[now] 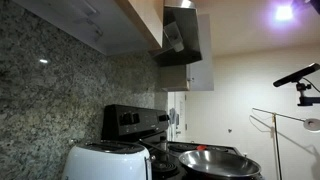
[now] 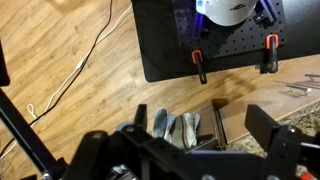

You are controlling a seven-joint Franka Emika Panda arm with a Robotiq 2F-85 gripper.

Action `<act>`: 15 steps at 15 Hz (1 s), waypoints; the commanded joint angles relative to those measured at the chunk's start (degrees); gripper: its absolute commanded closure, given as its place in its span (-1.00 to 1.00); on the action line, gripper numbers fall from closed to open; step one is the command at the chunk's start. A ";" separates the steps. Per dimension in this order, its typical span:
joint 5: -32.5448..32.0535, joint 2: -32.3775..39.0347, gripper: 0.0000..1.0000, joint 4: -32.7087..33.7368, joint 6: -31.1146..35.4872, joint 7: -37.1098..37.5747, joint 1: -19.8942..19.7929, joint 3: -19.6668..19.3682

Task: Remove the towel from the oven door handle and use it to wipe the silver pan, place the towel on the countertop

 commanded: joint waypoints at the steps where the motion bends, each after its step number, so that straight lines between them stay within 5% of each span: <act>1: -0.57 0.06 -1.00 0.17 -0.38 0.97 1.76 -1.11; 15: 0.51 0.10 -1.00 -0.02 0.73 2.27 1.69 -1.18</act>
